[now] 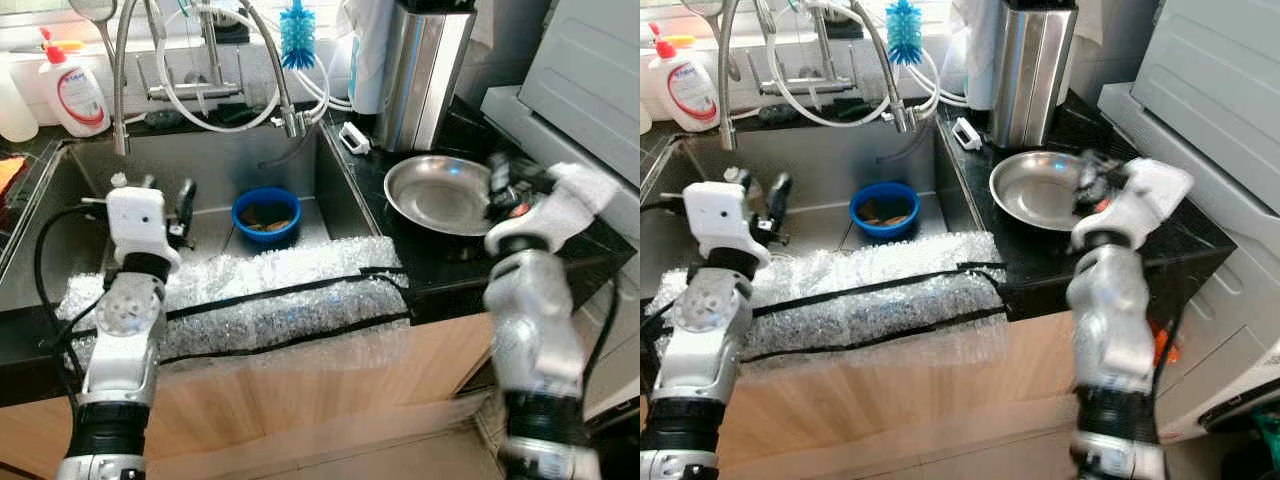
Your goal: Kitchen organization
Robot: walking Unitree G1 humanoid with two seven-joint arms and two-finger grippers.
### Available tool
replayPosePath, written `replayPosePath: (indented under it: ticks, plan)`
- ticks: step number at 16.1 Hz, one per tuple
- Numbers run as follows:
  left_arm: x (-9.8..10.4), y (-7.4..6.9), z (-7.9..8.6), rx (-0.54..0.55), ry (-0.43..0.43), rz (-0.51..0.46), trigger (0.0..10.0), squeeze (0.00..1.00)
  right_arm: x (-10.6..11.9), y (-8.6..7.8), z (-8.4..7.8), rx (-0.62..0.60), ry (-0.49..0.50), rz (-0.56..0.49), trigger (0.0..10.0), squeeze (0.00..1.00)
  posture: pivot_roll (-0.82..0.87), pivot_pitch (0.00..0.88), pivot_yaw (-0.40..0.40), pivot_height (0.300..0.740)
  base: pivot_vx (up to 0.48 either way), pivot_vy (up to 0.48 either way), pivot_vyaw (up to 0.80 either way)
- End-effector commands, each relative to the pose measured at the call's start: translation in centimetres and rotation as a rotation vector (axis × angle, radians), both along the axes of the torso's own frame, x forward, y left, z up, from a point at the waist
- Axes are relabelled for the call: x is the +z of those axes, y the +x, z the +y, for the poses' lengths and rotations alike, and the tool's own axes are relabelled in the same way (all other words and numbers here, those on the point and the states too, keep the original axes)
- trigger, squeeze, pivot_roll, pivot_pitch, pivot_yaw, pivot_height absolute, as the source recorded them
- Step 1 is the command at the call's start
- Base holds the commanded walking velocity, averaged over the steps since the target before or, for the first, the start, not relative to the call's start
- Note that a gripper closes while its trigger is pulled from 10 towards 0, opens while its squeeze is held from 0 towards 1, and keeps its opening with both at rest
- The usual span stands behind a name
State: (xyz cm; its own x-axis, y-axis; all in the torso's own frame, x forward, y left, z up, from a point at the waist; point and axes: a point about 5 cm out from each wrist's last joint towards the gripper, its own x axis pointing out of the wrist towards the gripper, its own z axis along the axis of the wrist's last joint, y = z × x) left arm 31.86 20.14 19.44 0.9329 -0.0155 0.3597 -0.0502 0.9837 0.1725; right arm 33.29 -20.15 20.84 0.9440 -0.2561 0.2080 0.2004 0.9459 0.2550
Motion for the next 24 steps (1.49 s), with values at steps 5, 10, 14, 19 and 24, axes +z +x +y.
replayPosePath:
  ticks: [5, 10, 14, 19, 24]
  plan:
    - [-0.1, 0.0, -1.0, -0.035, 0.028, -0.003, 10.0, 0.0, -0.9, 2.3, -3.3, -0.074, 0.063, 0.216, 10.0, 1.0, 0.02, 0.0, -0.012, 0.74, 0.0, 0.0, 0.0]
    - [-0.2, -0.2, -1.0, -0.036, 0.042, -0.001, 10.0, 0.0, -1.4, 2.9, -4.0, -0.078, 0.119, 0.303, 10.0, 0.0, 0.03, 0.0, -0.012, 0.74, 0.0, 0.0, 0.0]
    - [-0.3, -0.3, -1.0, -0.035, 0.049, 0.001, 10.0, 0.0, -1.8, 2.8, -4.1, -0.084, 0.168, 0.316, 10.0, 0.0, 0.03, 0.0, -0.012, 0.74, 0.0, 0.0, 0.0]
    - [-0.3, -0.3, -1.2, -0.04, 0.085, 0.001, 10.0, 0.0, -3.0, 2.8, -4.3, -0.099, 0.233, 0.376, 10.0, 0.0, 0.03, 0.0, -0.013, 0.74, 0.0, 0.0, 0.0]
    - [-0.2, -0.2, -1.2, -0.037, 0.09, -0.002, 10.0, 0.0, -3.5, 3.1, -3.6, -0.05, 0.244, 0.401, 10.0, 0.0, 0.03, 0.0, -0.01, 0.74, 0.0, 0.0, 0.0]
